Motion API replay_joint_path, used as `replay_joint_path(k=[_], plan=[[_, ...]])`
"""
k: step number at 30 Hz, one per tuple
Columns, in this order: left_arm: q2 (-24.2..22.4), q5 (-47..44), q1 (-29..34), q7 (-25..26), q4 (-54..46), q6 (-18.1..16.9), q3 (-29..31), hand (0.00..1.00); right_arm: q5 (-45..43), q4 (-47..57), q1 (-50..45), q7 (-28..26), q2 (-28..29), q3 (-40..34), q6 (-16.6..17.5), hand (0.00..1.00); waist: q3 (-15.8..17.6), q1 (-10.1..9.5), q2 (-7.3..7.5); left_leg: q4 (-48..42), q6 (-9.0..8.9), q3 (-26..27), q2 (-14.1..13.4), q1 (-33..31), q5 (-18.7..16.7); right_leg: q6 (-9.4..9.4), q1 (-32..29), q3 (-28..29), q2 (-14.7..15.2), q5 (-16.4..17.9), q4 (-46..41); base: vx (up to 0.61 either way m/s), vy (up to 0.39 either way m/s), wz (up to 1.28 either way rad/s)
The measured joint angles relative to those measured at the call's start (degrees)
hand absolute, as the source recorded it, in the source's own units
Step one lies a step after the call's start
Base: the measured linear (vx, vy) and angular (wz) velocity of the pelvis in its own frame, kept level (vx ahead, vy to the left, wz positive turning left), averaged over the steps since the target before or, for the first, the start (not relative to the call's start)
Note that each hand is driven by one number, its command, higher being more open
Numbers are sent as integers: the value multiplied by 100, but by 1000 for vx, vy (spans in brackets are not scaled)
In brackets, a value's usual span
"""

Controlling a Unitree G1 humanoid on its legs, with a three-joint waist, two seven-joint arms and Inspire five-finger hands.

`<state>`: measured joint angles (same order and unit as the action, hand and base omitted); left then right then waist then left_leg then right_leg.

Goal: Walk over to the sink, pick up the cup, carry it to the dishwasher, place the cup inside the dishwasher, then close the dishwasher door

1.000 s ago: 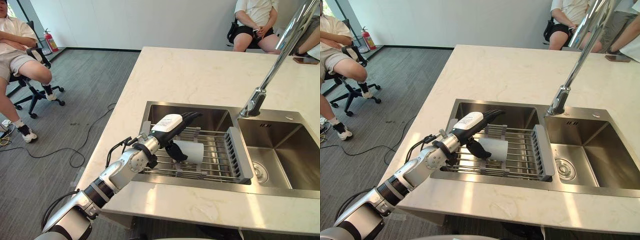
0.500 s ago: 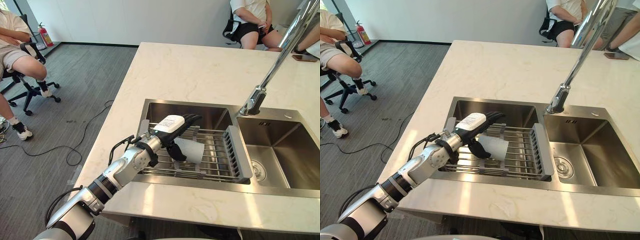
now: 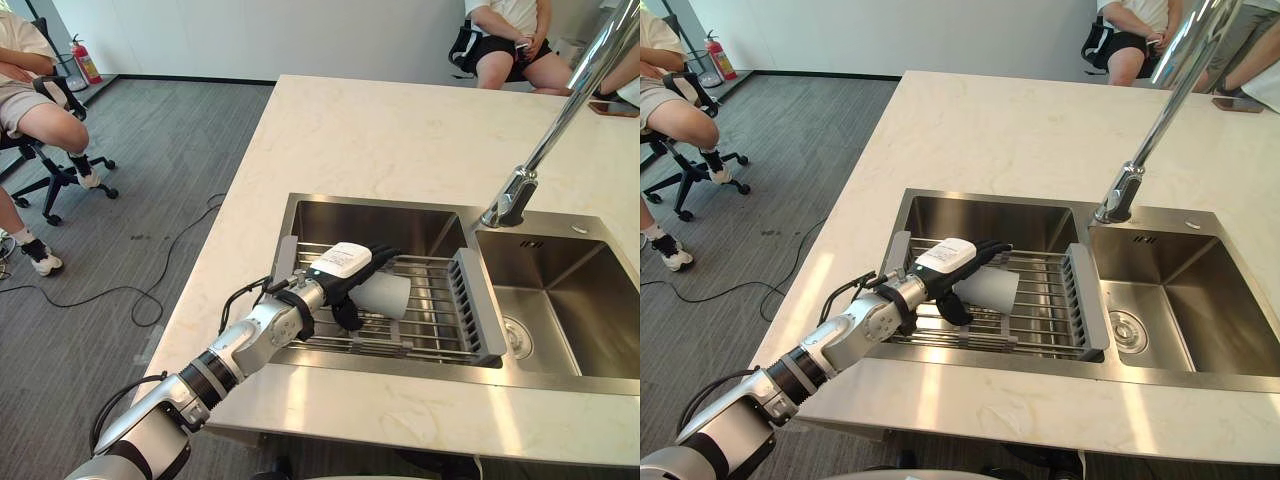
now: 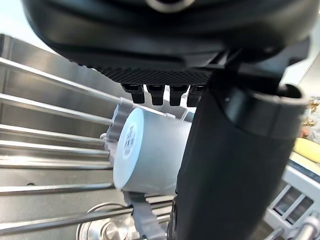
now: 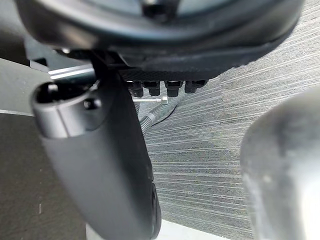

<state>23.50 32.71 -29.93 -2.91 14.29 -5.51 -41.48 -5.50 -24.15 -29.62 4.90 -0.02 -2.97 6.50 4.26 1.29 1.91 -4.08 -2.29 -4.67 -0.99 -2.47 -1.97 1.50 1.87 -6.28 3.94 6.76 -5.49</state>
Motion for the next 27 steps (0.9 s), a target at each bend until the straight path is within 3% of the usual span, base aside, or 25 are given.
replay_joint_path(k=[5, 6, 27], plan=[[5, 51, -8, -1, 15, -1, -5, 100, 0, -14, 1, 1, -7, 0, -5, 100, 8, 9, 4, 3, 0, 0, 0, -1, 0, 0, -3, 1, 0, 0, 0, 0, 0, 0], [5, 57, -10, -1, 16, -1, -5, 0, 0, -16, 4, 2, -9, 0, -5, 100, 8, 10, 5, 5, 0, 0, 0, -1, 0, 0, -5, 2, 0, 0, 0, 0, 0, 0], [76, 93, -60, 23, 224, -81, -17, 0, 1, -268, 253, 0, -41, -5, -59, 100, 22, 110, 2, 149, 0, 54, 5, 21, 37, 1, -58, 60, -9, -2, 53, 3, 1, -1]])
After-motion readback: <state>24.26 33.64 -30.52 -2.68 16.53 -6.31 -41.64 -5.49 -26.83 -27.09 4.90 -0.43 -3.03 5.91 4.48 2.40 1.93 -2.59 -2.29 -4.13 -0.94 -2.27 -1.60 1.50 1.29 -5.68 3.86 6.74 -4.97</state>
